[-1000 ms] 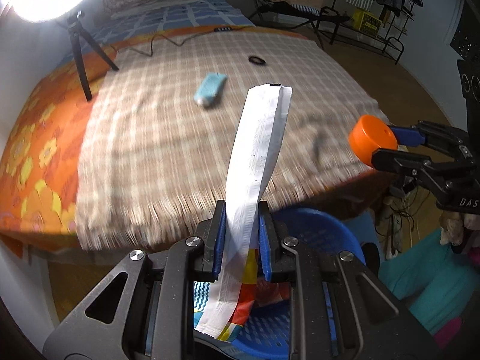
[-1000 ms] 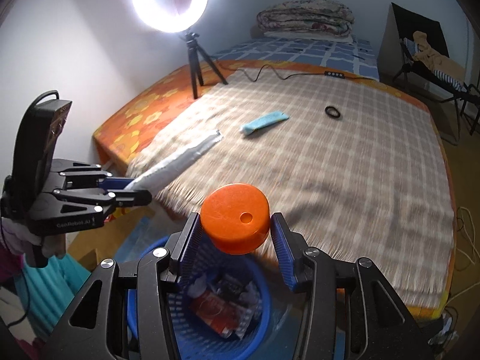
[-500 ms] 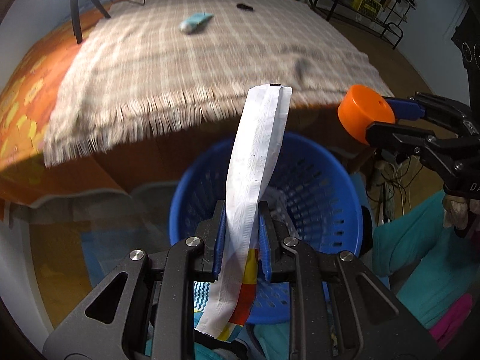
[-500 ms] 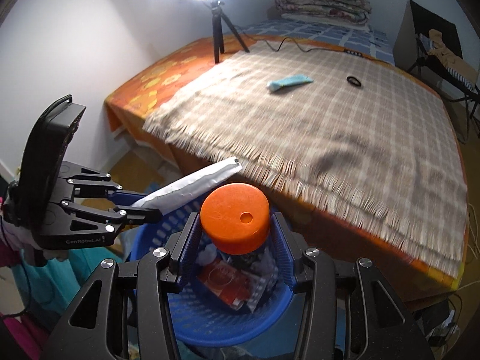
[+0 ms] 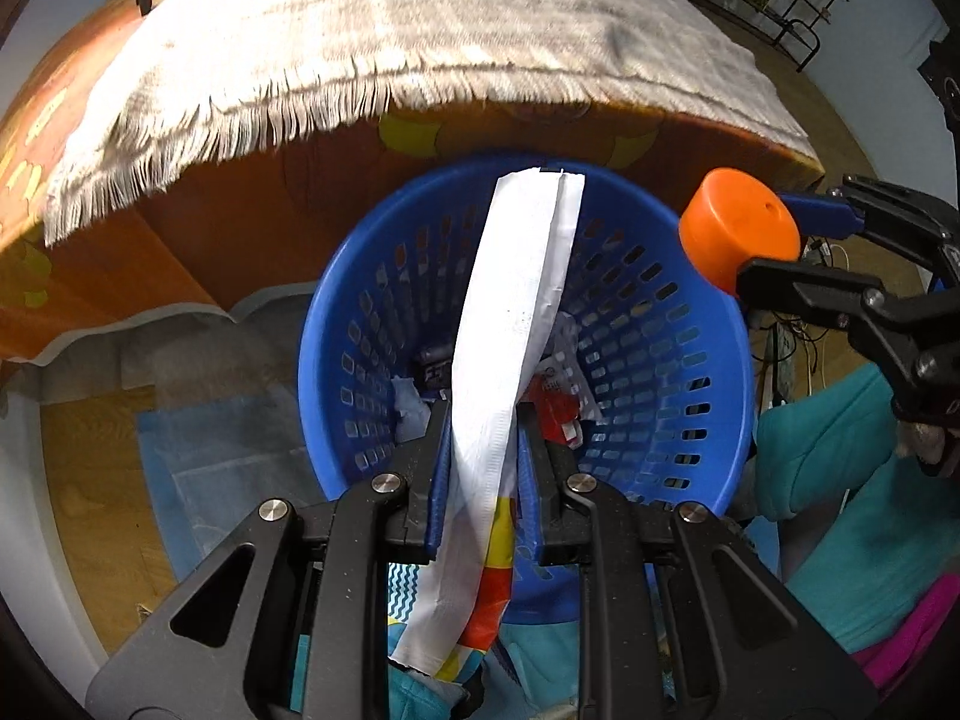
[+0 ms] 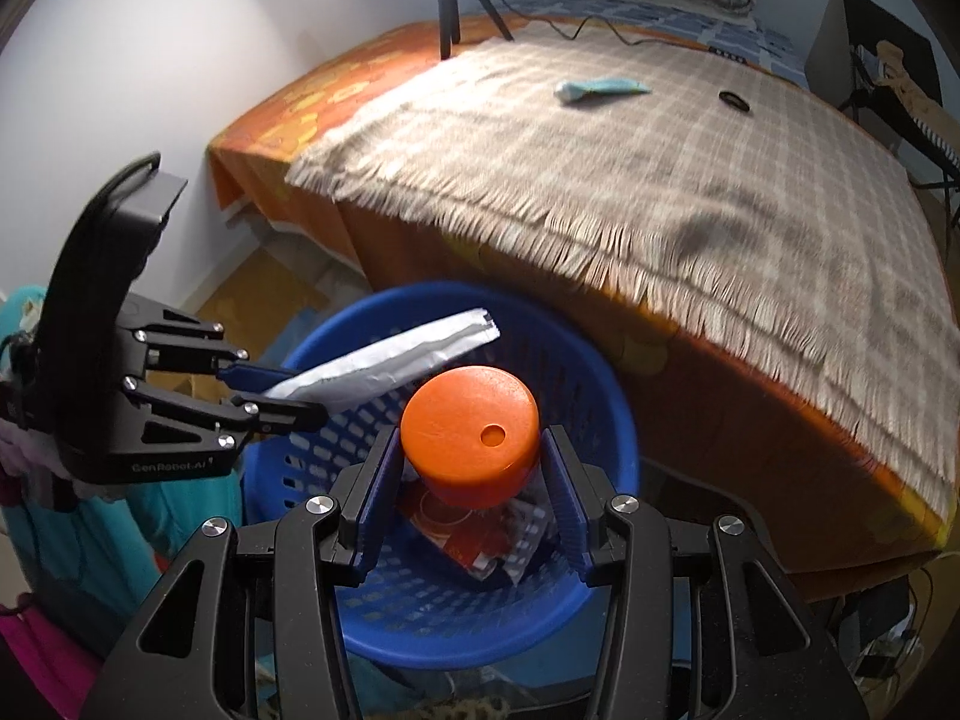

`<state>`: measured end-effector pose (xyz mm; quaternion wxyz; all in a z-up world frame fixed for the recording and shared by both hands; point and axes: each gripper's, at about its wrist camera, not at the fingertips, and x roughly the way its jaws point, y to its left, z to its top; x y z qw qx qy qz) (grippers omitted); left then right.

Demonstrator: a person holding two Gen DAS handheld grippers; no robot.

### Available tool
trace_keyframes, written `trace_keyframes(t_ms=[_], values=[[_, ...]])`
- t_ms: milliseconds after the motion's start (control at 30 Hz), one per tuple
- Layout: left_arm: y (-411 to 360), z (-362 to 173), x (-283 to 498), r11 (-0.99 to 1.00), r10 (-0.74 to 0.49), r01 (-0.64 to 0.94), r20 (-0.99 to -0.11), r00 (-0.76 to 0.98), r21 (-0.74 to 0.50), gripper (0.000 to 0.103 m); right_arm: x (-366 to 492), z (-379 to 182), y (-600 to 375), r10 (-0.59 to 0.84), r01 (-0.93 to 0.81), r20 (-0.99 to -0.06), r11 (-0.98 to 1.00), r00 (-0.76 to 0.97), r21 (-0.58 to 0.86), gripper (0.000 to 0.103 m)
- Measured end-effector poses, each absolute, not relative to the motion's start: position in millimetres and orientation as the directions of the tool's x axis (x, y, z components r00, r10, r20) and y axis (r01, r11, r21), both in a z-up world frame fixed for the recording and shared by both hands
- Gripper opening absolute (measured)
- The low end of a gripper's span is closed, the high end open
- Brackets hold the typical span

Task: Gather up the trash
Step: 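Carry the white strip and orange cap over the basket and release both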

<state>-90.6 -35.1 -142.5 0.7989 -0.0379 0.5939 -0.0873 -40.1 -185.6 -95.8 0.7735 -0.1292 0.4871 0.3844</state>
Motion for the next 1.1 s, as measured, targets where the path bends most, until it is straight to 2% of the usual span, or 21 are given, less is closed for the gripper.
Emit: trace_keyframes(t_ms=[700, 767, 900, 1100], values=[[-37.9, -160.1, -82.9, 0.983, -0.174, 0.097, -0.953, 0.248, -0.154, 0.019, -38.1, -121.9, -182.8, 0.438, -0.697, -0.883, 0.687, 0.171, 0.205, 0.046], [-39.2, -161.2, -82.7, 0.983, -0.172, 0.100, -0.954, 0.244, -0.152, 0.024, -38.4, -123.4, -181.9, 0.431, -0.698, -0.886, 0.688, 0.170, 0.200, 0.047], [-41.4, -160.4, -81.9, 0.985, -0.164, 0.099, -0.954, 0.253, -0.143, 0.045, -37.5, -126.6, -179.8, 0.420, -0.694, -0.892, 0.693, 0.168, 0.196, 0.055], [-41.1, -158.7, -80.2, 0.986, -0.155, 0.094, -0.953, 0.262, -0.134, 0.048, -35.1, -129.3, -181.0, 0.403, -0.682, -0.899, 0.707, 0.171, 0.188, 0.062]])
